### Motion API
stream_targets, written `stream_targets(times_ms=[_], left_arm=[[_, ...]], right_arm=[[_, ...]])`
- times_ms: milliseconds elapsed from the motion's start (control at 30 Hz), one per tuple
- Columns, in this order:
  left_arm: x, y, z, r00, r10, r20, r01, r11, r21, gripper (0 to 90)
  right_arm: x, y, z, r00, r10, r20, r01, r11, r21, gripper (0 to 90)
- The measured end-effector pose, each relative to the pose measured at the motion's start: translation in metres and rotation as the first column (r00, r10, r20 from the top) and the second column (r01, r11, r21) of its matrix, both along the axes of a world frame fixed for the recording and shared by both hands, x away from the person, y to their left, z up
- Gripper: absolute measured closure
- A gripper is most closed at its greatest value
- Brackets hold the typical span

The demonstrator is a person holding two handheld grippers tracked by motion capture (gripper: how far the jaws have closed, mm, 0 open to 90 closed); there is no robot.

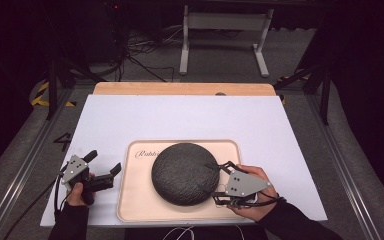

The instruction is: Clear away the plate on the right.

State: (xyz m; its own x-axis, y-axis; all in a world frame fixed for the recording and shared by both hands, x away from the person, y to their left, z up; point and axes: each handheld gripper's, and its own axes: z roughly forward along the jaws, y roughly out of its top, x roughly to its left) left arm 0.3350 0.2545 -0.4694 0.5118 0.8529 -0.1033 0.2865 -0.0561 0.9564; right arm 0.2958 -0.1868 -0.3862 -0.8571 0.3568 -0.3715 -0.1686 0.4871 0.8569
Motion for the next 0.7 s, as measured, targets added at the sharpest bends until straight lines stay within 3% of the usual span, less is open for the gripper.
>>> stream_targets(times_ms=[300,500,700], left_arm=[[0.0,0.0,0.0,1.0,-0.006,-0.001,0.006,1.0,-0.003,0.3],[0.0,0.001,0.0,0.9998,-0.02,-0.002,0.02,0.9998,-0.005,0.3],[0.0,0.001,0.0,0.9994,-0.035,-0.001,0.035,0.9994,-0.006,0.3]], right_arm=[[0.007,-0.021,0.007,0.9979,-0.057,-0.032,0.059,0.9955,0.075,38.3],[0.011,-0.04,0.01,0.9919,-0.115,-0.055,0.121,0.9848,0.125,37.0],[0.013,-0.056,0.013,0.9853,-0.163,-0.051,0.169,0.9735,0.154,35.5]])
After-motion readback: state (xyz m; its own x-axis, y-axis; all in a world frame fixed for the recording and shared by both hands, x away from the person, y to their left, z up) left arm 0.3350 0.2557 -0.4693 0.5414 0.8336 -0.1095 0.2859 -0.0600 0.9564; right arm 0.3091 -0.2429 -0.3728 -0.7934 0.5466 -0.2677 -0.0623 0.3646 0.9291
